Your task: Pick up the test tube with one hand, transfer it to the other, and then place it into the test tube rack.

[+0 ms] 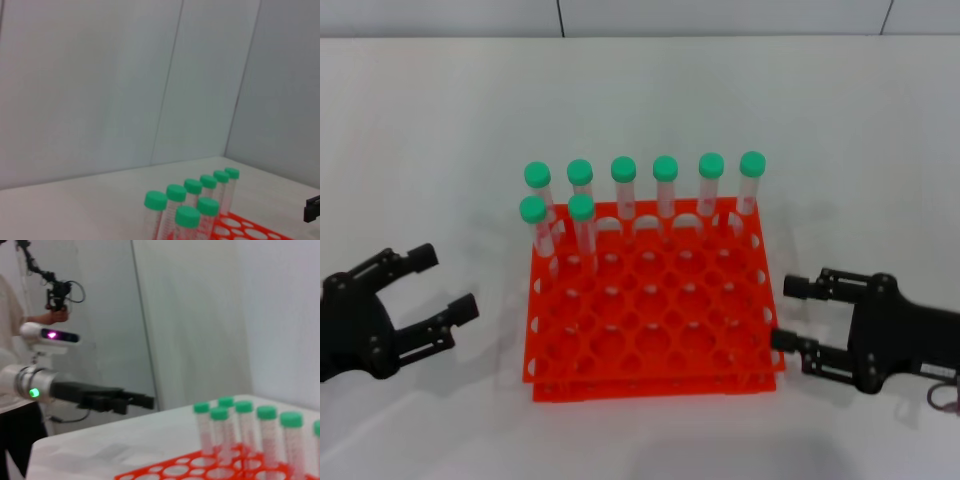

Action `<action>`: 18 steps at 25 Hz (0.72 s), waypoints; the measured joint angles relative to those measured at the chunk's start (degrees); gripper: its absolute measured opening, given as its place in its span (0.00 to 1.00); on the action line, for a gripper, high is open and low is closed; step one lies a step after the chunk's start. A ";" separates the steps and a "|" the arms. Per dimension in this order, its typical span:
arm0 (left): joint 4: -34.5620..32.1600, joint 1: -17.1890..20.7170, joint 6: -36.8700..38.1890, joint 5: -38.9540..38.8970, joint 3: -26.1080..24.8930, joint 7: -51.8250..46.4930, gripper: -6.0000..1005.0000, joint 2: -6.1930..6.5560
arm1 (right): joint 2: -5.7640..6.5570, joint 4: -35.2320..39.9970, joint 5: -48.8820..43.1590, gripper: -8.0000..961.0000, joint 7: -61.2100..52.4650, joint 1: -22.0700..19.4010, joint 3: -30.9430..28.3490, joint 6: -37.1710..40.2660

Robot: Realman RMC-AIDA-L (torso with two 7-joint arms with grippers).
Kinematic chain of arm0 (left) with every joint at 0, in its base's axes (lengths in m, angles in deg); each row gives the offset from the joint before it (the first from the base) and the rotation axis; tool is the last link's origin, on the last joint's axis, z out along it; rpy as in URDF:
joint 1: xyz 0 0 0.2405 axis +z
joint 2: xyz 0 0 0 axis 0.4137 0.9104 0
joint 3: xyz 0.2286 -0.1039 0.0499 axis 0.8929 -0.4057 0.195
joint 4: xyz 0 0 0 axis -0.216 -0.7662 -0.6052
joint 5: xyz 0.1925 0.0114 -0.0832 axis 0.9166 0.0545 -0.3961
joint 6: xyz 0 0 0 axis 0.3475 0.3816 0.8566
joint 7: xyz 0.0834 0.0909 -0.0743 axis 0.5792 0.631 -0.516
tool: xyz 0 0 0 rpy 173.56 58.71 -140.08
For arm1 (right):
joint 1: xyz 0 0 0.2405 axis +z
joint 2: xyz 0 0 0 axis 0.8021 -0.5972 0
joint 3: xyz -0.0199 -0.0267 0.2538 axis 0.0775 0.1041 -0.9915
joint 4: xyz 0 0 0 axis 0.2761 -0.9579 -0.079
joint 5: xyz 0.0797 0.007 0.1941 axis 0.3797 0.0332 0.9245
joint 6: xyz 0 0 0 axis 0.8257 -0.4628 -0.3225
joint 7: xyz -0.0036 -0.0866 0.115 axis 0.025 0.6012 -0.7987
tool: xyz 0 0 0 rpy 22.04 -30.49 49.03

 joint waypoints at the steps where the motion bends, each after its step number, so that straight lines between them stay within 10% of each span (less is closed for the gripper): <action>1: 0.57 -0.38 -0.29 0.55 0.00 0.55 0.83 0.00 | -0.04 -0.38 -0.46 0.55 0.17 -0.09 -0.10 0.17; 9: 1.64 -1.24 0.04 2.87 -0.02 3.14 0.84 0.45 | -0.74 -0.86 -0.62 0.71 1.13 -0.72 -1.21 -0.14; 18: 1.50 -4.80 7.87 8.88 0.01 -1.97 0.84 4.38 | -0.34 -0.49 -0.85 0.82 1.11 0.29 -1.30 1.54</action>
